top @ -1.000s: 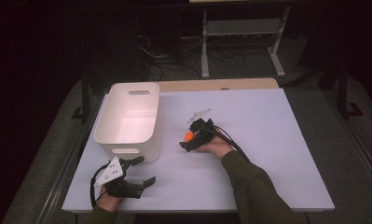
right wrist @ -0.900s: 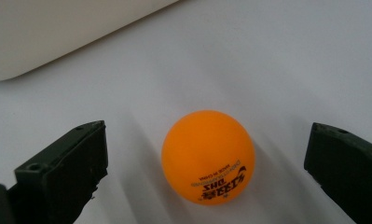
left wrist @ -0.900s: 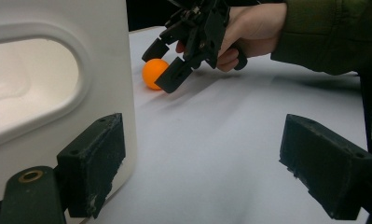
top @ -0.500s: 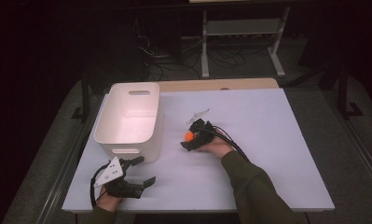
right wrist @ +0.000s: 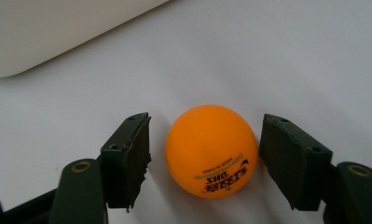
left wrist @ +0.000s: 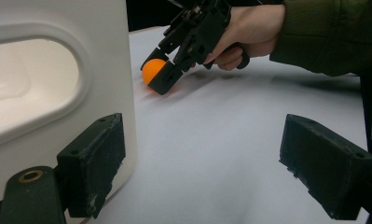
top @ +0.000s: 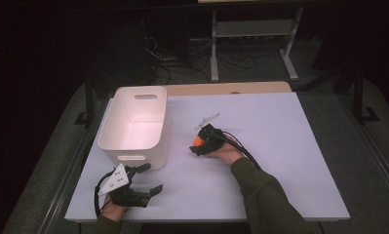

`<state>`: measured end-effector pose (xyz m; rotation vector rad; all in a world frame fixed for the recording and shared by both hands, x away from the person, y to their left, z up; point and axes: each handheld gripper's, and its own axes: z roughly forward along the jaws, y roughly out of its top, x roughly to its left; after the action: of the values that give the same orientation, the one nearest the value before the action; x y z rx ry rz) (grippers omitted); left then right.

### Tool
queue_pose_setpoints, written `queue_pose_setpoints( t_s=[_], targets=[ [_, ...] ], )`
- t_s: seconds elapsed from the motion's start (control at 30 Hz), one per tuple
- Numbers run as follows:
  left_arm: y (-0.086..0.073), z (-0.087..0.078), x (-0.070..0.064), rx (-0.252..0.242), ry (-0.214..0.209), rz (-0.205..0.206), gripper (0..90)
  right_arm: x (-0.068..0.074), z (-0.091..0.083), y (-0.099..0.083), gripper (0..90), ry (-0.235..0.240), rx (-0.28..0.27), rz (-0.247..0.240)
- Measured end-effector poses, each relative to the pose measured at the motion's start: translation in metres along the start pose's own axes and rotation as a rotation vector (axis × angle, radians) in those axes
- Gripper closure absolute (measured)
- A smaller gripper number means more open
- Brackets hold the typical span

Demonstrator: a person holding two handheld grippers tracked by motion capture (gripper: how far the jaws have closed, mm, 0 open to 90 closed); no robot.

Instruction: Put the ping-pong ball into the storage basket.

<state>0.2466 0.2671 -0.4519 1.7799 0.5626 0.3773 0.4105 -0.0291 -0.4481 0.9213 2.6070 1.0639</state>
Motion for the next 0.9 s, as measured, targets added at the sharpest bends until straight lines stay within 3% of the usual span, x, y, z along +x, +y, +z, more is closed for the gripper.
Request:
queue_pose_setpoints(
  t_s=[0.5,0.9],
  targets=[
    [0.0,0.0001,-0.0002,-0.001,0.001,0.0,14.0,-0.0017,-0.0007,-0.0002,48.6,0.005,0.003,0.005],
    [0.0,0.0003,-0.0001,0.0,0.001,0.001,14.0,-0.0025,-0.0012,-0.0005,49.4,0.008,0.004,0.01]
  ],
)
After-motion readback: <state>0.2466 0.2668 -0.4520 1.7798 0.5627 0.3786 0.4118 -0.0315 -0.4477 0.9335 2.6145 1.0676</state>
